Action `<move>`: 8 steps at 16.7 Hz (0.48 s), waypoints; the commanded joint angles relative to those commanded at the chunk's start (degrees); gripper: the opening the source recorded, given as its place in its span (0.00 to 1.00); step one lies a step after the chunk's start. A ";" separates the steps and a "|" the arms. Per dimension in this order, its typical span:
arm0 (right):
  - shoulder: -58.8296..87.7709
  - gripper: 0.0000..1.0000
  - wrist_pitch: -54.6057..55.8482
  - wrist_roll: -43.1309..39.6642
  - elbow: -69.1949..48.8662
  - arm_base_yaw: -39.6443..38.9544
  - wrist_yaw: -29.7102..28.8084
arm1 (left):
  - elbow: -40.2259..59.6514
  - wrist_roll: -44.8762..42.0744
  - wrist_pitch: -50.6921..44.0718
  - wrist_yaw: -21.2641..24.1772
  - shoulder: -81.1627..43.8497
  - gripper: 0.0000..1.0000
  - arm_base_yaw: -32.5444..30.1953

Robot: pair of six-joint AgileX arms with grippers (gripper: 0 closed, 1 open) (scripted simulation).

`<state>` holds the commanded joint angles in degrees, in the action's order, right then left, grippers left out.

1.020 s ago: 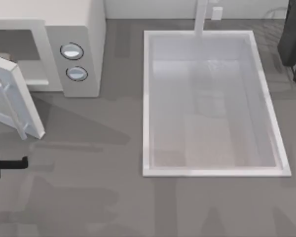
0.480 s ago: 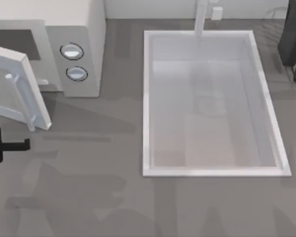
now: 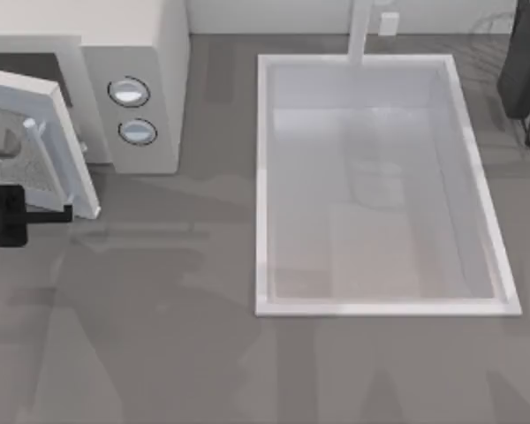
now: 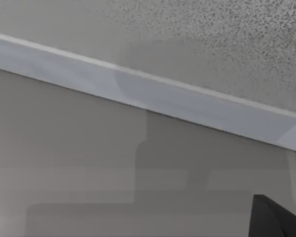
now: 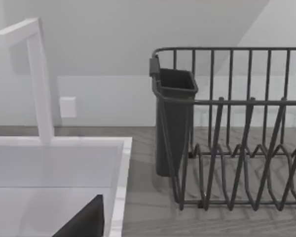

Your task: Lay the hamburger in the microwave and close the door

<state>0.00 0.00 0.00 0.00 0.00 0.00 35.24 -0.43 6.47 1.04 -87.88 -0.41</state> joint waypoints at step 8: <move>0.00 1.00 0.00 0.00 0.00 0.00 0.00 | 3.26 0.04 0.64 -0.06 -3.26 0.00 0.09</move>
<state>0.00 0.00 0.00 0.00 0.00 0.00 38.50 -0.39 7.11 0.98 -91.14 -0.32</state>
